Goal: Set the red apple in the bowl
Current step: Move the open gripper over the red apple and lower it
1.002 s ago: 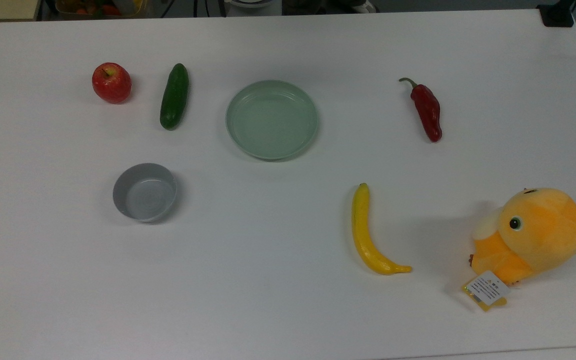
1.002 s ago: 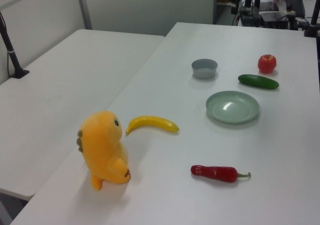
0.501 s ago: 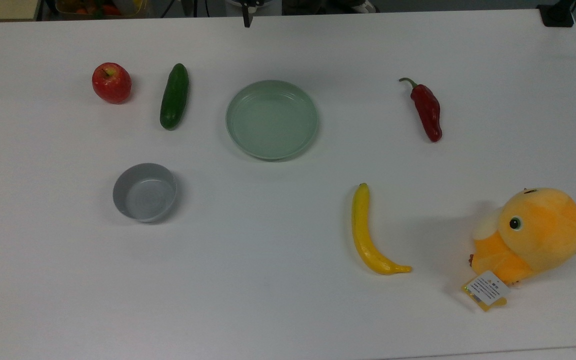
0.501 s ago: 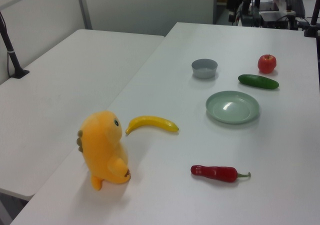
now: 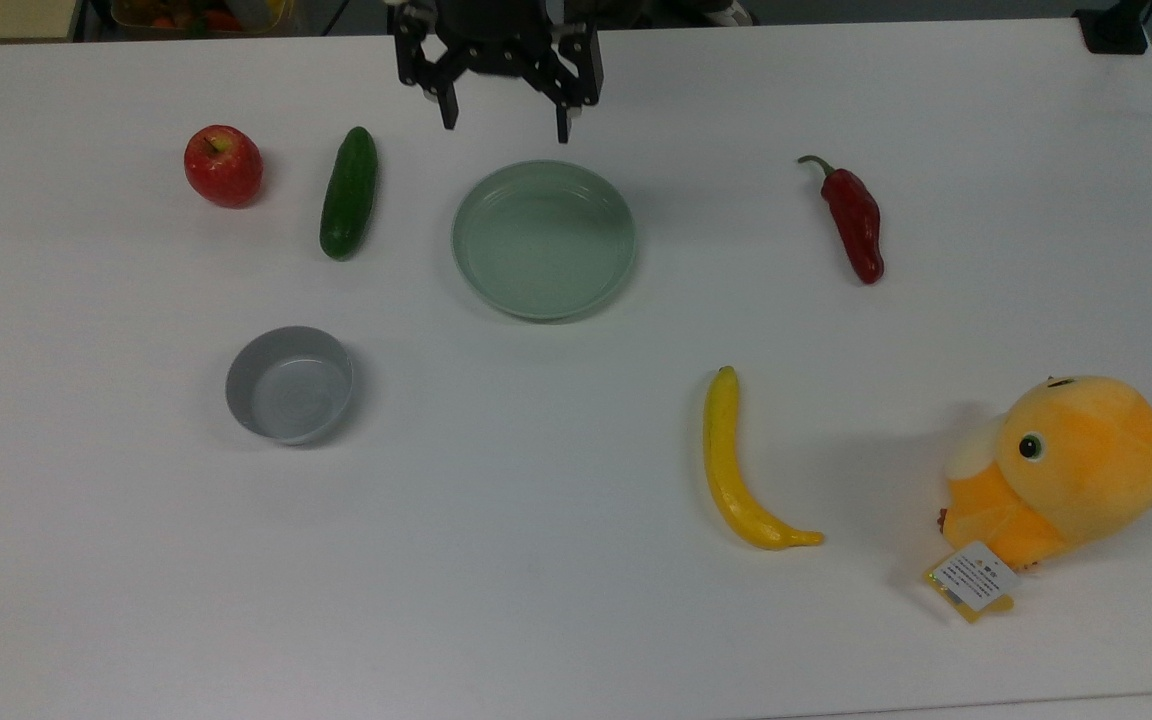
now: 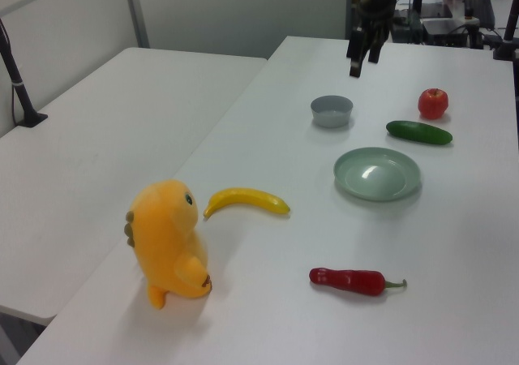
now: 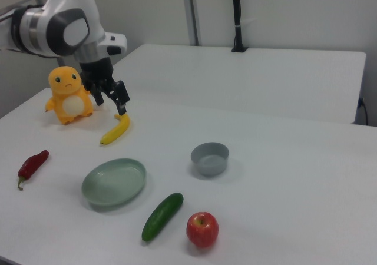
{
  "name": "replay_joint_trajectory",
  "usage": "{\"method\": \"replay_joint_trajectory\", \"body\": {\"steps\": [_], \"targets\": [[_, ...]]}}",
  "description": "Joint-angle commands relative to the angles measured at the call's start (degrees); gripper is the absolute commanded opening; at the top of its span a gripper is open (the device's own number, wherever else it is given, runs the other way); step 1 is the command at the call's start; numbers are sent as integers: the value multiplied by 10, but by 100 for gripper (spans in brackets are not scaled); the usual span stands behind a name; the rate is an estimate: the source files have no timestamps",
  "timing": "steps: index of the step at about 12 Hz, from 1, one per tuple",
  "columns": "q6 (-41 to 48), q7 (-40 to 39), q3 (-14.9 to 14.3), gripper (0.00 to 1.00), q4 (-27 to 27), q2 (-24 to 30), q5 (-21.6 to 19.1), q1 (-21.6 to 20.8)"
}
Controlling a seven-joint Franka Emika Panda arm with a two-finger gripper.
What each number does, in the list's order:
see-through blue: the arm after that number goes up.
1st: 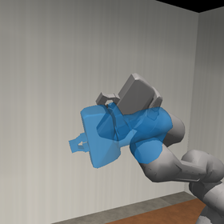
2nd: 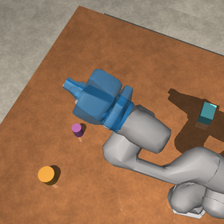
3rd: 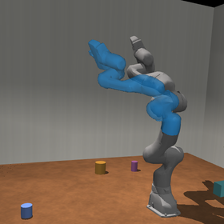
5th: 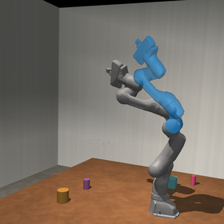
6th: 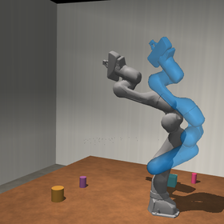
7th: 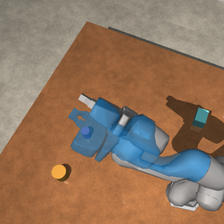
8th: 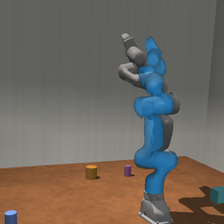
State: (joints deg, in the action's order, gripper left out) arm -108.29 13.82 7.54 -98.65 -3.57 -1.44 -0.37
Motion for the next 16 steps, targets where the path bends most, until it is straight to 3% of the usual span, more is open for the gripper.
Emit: {"method": "replay_joint_trajectory", "body": {"steps": [1, 3, 5, 7, 12, 16], "targets": [[-15, 10, 0, 100, -10, -8, 5, -3], [-11, 9, -11, 100, -41, 6, 40, 1], [-12, 3, -44, 100, -79, 23, 74, 6], [-10, -17, -95, 100, -95, 27, 85, 7], [-18, -170, -213, 100, -142, 17, 118, 26], [-50, -224, -227, 100, -159, -19, 147, 43]]}}
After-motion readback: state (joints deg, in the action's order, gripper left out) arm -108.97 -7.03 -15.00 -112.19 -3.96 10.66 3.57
